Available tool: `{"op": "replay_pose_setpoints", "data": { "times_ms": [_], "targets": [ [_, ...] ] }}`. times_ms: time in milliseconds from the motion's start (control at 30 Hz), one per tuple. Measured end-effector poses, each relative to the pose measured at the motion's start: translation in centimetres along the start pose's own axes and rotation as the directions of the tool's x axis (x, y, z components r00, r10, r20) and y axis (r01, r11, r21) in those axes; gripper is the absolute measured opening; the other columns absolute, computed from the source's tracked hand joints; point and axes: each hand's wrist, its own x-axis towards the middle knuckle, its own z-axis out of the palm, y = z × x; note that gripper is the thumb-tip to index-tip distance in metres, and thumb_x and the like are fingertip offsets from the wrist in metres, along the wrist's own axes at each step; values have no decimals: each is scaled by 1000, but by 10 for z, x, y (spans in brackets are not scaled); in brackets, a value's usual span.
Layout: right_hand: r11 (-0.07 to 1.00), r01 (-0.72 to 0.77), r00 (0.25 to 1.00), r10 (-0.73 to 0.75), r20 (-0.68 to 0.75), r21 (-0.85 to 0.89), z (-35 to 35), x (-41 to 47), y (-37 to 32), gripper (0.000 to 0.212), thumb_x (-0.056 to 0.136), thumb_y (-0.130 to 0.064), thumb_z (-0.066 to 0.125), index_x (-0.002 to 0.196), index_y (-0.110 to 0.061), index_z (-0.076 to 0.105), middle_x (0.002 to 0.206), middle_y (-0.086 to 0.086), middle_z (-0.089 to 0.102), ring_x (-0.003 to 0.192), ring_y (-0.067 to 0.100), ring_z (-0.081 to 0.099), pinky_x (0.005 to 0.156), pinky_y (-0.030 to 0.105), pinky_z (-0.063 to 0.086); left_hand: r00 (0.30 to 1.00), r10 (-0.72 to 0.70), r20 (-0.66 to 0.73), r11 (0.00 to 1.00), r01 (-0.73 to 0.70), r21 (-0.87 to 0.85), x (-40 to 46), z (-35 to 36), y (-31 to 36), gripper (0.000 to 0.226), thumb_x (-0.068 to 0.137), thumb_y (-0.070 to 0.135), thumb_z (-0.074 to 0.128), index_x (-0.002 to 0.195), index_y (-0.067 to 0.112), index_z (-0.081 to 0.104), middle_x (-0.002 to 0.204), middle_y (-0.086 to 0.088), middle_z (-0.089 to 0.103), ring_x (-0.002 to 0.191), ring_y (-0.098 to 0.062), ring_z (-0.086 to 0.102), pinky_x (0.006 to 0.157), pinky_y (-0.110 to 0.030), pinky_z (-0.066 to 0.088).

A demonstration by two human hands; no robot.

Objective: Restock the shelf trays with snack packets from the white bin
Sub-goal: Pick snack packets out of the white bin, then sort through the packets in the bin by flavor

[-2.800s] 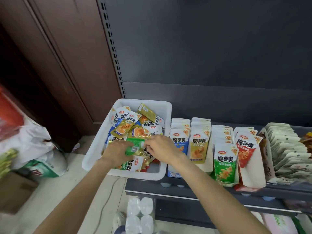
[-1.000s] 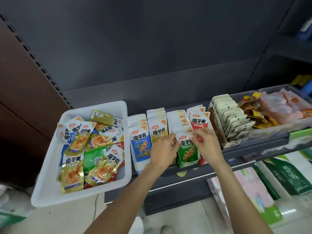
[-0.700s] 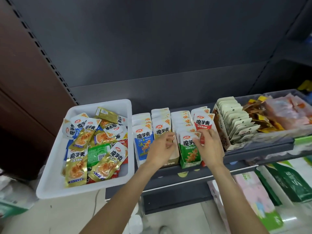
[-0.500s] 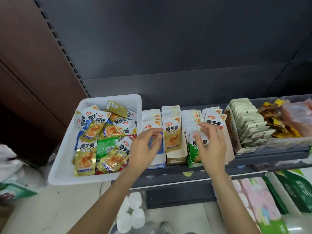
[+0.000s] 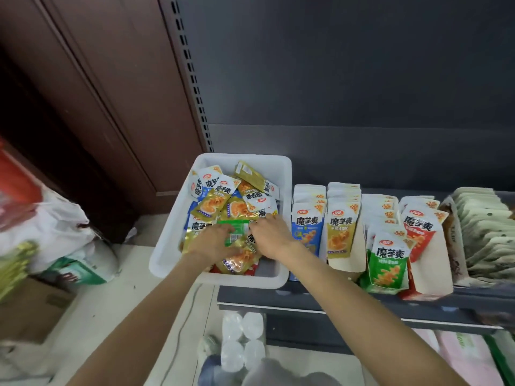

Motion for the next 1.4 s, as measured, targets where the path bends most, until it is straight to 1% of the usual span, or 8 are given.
{"op": "replay_pose_setpoints", "data": {
  "times_ms": [233, 433, 567, 767, 867, 1000, 1267, 1400],
  "targets": [
    [982, -80, 986, 102, 128, -169, 6, 25, -6, 44, 90, -12, 53, 133, -11, 41, 128, 15, 50, 122, 32, 43, 99, 44, 34, 992, 43, 120, 991, -57, 118, 18, 16, 10, 60, 73, 44, 75, 118, 19, 44, 106, -3, 59, 97, -21, 57, 77, -31, 47],
    [970, -22, 993, 48, -103, 242, -23, 7, 19, 14, 93, -19, 54, 100, -15, 65, 107, 4, 54, 108, 22, 46, 84, 31, 39, 976, 218, 27, 937, -202, -284, 10, -4, -7, 9, 85, 25, 67, 92, 25, 61, 89, 10, 60, 83, -11, 57, 75, -27, 47],
    [653, 39, 937, 239, -255, 756, -51, -35, 31, 10, 87, -31, 65, 94, -24, 63, 101, -10, 61, 93, 9, 57, 75, 29, 45, 963, 187, -193, 767, -266, -584, -12, -47, -7, 8, 85, 25, 68, 84, 32, 64, 83, 17, 67, 83, 1, 62, 79, -18, 47],
    [413, 126, 871, 389, -300, 902, -65, -101, 56, 23, 81, -15, 73, 87, -35, 62, 83, -18, 66, 76, 3, 62, 62, 31, 57, 842, 344, -417, 690, -527, -496, -31, -61, 74, 7, 84, 18, 70, 90, 20, 69, 84, 15, 67, 81, 1, 63, 71, -17, 53],
    [552, 113, 782, 463, -416, 826, -72, -138, 84, 18, 82, -11, 72, 84, -28, 67, 82, -14, 64, 76, 7, 60, 59, 24, 52, 797, 335, -503, 674, -576, -463, -28, -44, 119, 20, 83, 34, 64, 94, 18, 68, 87, 10, 68, 81, -2, 63, 71, -29, 55],
    [784, -58, 665, 492, -562, 618, -77, -177, 129, 9, 82, -10, 72, 89, -13, 67, 83, -6, 61, 74, 9, 56, 62, 20, 46, 802, 376, -464, 872, -476, -116, -14, -17, 161, 33, 89, 38, 59, 118, 24, 58, 103, 7, 68, 100, -17, 59, 87, -33, 41],
    [900, -262, 840, 390, -376, 348, -46, -145, 154, 12, 84, -26, 67, 91, -17, 64, 81, -7, 56, 84, 22, 58, 62, 31, 36, 910, 344, -234, 939, -329, 101, -3, 36, 183, 60, 86, 51, 56, 134, 21, 37, 130, -1, 51, 122, -21, 43, 100, -33, 30],
    [938, -330, 898, 346, -273, 102, -22, -113, 147, 19, 88, -25, 60, 103, -16, 66, 107, 1, 63, 103, 22, 49, 83, 31, 40, 914, 332, -233, 943, -317, 99, -3, 39, 183, 65, 84, 47, 62, 136, 19, 33, 132, -1, 49, 124, -21, 42, 102, -33, 29]
  ]
}}
